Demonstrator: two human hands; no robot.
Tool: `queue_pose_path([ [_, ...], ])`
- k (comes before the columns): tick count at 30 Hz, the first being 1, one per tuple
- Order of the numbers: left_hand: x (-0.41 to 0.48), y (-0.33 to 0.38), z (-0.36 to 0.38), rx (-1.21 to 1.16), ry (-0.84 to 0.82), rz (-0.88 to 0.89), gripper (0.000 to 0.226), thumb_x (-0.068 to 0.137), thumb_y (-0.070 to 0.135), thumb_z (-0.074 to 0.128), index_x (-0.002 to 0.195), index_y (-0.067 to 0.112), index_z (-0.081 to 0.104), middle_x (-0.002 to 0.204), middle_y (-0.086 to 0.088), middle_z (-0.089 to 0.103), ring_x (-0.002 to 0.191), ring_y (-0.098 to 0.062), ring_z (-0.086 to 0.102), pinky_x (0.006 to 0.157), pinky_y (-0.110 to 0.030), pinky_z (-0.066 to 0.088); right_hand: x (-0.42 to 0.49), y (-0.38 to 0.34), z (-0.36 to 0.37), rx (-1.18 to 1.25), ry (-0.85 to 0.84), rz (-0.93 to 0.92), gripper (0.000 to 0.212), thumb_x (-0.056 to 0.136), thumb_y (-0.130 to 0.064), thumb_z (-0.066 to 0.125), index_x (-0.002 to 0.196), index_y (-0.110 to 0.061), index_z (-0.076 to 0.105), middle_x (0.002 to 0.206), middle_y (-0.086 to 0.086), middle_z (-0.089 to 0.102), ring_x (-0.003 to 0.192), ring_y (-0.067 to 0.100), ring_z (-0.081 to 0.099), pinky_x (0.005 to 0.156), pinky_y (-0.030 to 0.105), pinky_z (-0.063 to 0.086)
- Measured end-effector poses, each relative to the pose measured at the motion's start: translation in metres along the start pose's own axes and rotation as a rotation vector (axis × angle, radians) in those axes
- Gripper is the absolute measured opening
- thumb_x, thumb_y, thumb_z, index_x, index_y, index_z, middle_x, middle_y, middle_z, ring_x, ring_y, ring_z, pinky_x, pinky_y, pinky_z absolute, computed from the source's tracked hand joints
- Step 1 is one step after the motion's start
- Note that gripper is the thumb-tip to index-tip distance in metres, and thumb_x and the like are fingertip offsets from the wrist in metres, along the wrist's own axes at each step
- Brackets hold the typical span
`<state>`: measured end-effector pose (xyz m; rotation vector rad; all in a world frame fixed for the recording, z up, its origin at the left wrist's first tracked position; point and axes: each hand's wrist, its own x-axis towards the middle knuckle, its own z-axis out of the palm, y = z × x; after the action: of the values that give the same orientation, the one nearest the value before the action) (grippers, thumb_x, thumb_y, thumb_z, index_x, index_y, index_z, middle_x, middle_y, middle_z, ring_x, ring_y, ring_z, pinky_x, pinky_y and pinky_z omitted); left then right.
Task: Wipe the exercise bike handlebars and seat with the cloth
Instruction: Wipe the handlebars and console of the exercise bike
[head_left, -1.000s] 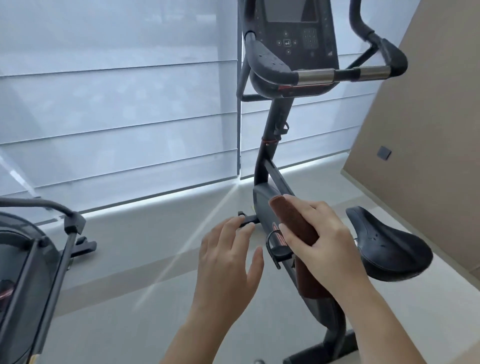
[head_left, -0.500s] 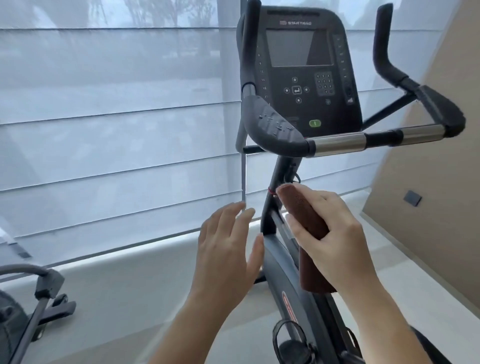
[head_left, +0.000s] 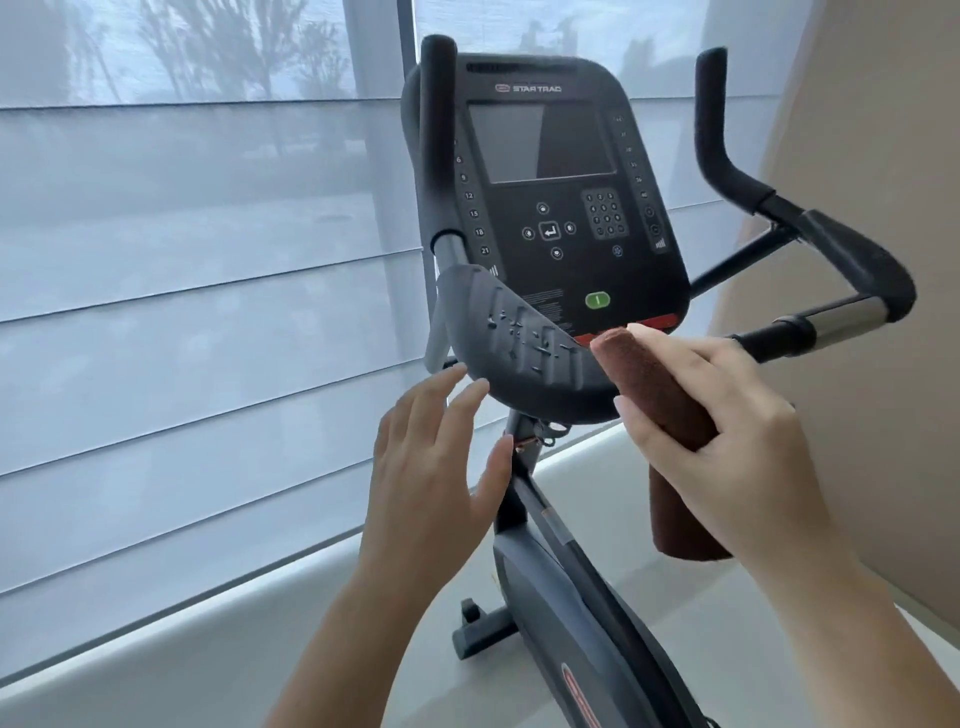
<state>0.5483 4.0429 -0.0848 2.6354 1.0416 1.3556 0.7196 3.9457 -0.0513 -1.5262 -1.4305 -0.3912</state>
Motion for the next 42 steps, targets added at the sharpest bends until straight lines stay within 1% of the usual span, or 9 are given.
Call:
queue_pose_path([
  [5,0.042,-0.031,0.001,-0.021,-0.005,0.150,0.047,0.085,0.038,0.047,0.117,0.005,0.056,0.125,-0.014,0.054,0.113,-0.031,0.050,0.095,-0.043,0.038,0.058,-0.015,0.016,-0.108,-0.014,-0.048,0.044,0.082,-0.035,0.059,0.124,-0.027,0.056,0.110,0.000,0.059,0.097,0.022,0.059,0.085,0.037,0.051],
  [10,0.074,-0.061,0.002,-0.030,-0.099,0.228,0.054,0.084,0.046,0.046,0.120,0.006,0.055,0.129,-0.013,0.051,0.116,-0.031,0.049,0.097,-0.043,0.037,0.102,-0.021,0.052,-0.180,-0.223,-0.022,0.047,0.083,-0.039,0.058,0.129,-0.034,0.049,0.110,-0.001,0.057,0.100,0.021,0.054,0.086,0.039,0.048],
  [16,0.093,-0.086,0.012,-0.135,-0.167,0.293,0.060,0.081,0.050,0.048,0.123,0.008,0.053,0.132,-0.008,0.049,0.117,-0.029,0.049,0.098,-0.037,0.034,0.107,-0.009,0.072,-0.094,-0.491,0.091,0.052,0.082,-0.059,0.043,0.132,-0.050,0.033,0.125,-0.016,0.047,0.114,0.004,0.046,0.094,0.026,0.038],
  [19,0.097,-0.097,0.017,-0.191,-0.172,0.316,0.061,0.080,0.052,0.049,0.122,0.009,0.053,0.132,-0.008,0.049,0.117,-0.028,0.050,0.097,-0.035,0.033,0.102,-0.005,0.066,-0.066,-0.538,0.090,0.044,0.086,-0.055,0.041,0.129,-0.055,0.031,0.129,-0.021,0.043,0.117,-0.001,0.042,0.098,0.025,0.034],
  [23,0.104,-0.110,0.023,-0.243,-0.162,0.364,0.062,0.078,0.055,0.051,0.121,0.010,0.054,0.132,-0.008,0.049,0.116,-0.027,0.051,0.094,-0.034,0.037,0.101,-0.008,0.071,-0.115,-0.477,0.072,0.038,0.086,-0.049,0.047,0.124,-0.048,0.045,0.123,-0.016,0.048,0.114,-0.002,0.045,0.098,0.021,0.035],
  [28,0.112,-0.114,0.034,-0.339,-0.022,0.390,0.062,0.071,0.054,0.060,0.106,0.002,0.064,0.115,-0.011,0.060,0.108,-0.024,0.056,0.087,-0.032,0.046,0.127,-0.015,0.086,-0.087,-0.443,0.122,0.034,0.088,-0.031,0.055,0.119,-0.043,0.053,0.115,-0.007,0.055,0.109,0.004,0.051,0.096,0.018,0.036],
  [31,0.113,-0.115,0.039,-0.369,0.026,0.401,0.062,0.070,0.055,0.060,0.102,0.002,0.066,0.110,-0.011,0.063,0.109,-0.021,0.054,0.090,-0.026,0.042,0.112,-0.012,0.070,-0.106,-0.508,0.115,0.032,0.086,-0.036,0.057,0.112,-0.054,0.051,0.114,-0.013,0.053,0.106,-0.002,0.051,0.091,0.010,0.038],
  [35,0.112,-0.117,0.046,-0.421,0.046,0.403,0.062,0.071,0.055,0.061,0.103,0.002,0.065,0.112,-0.011,0.062,0.113,-0.019,0.051,0.094,-0.022,0.037,0.079,-0.007,0.046,-0.190,-0.471,0.125,0.036,0.082,-0.041,0.055,0.117,-0.049,0.053,0.113,-0.020,0.049,0.106,0.000,0.052,0.090,0.006,0.036],
  [42,0.119,-0.118,0.048,-0.441,0.091,0.433,0.065,0.064,0.056,0.064,0.093,-0.003,0.068,0.100,-0.015,0.065,0.101,-0.028,0.060,0.088,-0.027,0.042,0.129,-0.018,0.093,-0.185,-0.313,0.116,0.037,0.084,-0.031,0.061,0.120,-0.040,0.056,0.114,-0.006,0.055,0.109,0.005,0.052,0.099,0.026,0.040],
])
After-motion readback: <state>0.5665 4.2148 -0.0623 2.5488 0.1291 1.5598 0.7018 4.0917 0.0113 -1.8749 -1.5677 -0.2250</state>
